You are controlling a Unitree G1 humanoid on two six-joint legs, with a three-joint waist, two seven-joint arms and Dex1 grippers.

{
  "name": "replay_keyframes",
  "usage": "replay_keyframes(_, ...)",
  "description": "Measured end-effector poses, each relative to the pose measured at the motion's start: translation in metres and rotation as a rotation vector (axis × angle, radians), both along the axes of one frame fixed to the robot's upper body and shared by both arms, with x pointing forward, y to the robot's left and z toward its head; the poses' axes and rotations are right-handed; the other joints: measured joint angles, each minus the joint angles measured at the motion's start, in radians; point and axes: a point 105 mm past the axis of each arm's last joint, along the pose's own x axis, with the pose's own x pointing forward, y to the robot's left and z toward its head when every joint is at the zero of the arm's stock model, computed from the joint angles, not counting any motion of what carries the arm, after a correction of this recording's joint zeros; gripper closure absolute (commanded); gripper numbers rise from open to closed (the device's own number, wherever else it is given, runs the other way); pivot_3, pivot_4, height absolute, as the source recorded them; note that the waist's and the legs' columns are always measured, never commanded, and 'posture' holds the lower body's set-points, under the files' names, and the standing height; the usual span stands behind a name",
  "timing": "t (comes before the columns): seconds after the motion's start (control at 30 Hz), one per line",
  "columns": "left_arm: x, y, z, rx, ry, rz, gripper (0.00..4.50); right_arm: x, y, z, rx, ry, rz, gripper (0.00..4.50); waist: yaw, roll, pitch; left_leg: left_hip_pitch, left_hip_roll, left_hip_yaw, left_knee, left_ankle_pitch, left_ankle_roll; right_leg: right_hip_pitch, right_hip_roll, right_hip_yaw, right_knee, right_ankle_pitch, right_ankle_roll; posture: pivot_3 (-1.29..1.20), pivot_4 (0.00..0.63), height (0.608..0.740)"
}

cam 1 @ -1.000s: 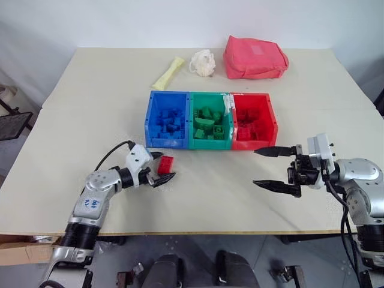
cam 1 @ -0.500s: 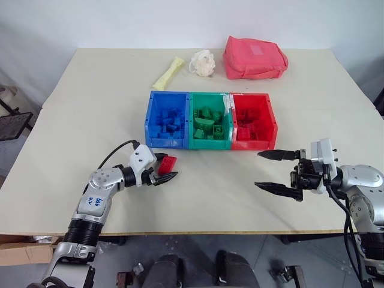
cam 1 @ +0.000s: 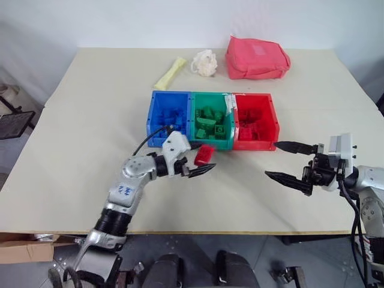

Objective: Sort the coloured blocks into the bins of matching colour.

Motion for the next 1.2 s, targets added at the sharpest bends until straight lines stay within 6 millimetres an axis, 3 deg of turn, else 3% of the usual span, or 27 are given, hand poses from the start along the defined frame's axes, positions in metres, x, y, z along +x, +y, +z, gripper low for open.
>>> replay_keyframes(0.13, 0.015, -0.042, 0.026, -0.064, -0.073, -0.034, 1.16, -0.006, -0.003, 0.005, 0.007, -0.032, -0.042, 0.00, 0.012, 0.000, 0.000, 0.000, -0.001, 0.001, 0.000, 0.000, 0.001, 0.001, 0.000, 0.000, -0.004, 0.001, 0.001, 0.00, 0.150, 0.740)
replay_keyframes(0.33, 0.043, -0.078, 0.038, -0.089, -0.092, 0.008, 1.16, -0.013, -0.006, 0.008, 0.040, -0.057, -0.109, 0.00, 0.011, -0.001, 0.001, -0.001, -0.002, 0.002, -0.002, 0.001, 0.001, 0.000, 0.000, 0.000, -0.004, 0.001, 0.002, 0.00, 0.150, 0.740)
replay_keyframes(0.43, 0.054, -0.092, 0.048, -0.116, -0.091, 0.055, 0.18, -0.016, -0.007, 0.010, 0.046, -0.070, -0.130, 0.00, 0.011, -0.002, 0.001, -0.002, -0.002, 0.002, -0.002, 0.001, 0.002, 0.000, 0.000, -0.001, -0.005, 0.001, 0.002, 0.00, 0.150, 0.740)
replay_keyframes(0.57, 0.055, -0.102, 0.060, -0.165, -0.101, 0.039, 0.04, -0.017, -0.005, 0.010, 0.062, -0.076, -0.142, 0.00, 0.010, -0.002, 0.001, -0.002, -0.002, 0.002, -0.002, 0.001, 0.002, 0.000, 0.000, -0.001, -0.005, 0.001, 0.002, 0.00, 0.150, 0.740)
replay_keyframes(0.83, 0.064, -0.082, 0.051, -0.160, -0.096, 0.072, 0.04, -0.014, 0.001, 0.012, 0.069, -0.077, -0.128, 0.00, 0.006, -0.002, 0.001, -0.002, -0.002, 0.002, -0.002, 0.001, 0.002, -0.001, 0.000, -0.001, -0.005, 0.001, 0.002, 0.00, 0.150, 0.740)
replay_keyframes(1.2, 0.060, -0.015, 0.017, -0.061, -0.091, 0.081, 0.04, -0.011, 0.001, 0.009, 0.054, -0.043, -0.107, 0.00, 0.006, -0.002, 0.001, -0.003, -0.002, 0.001, -0.001, 0.001, 0.002, -0.001, 0.000, -0.001, -0.004, 0.001, 0.002, 0.00, 0.150, 0.740)
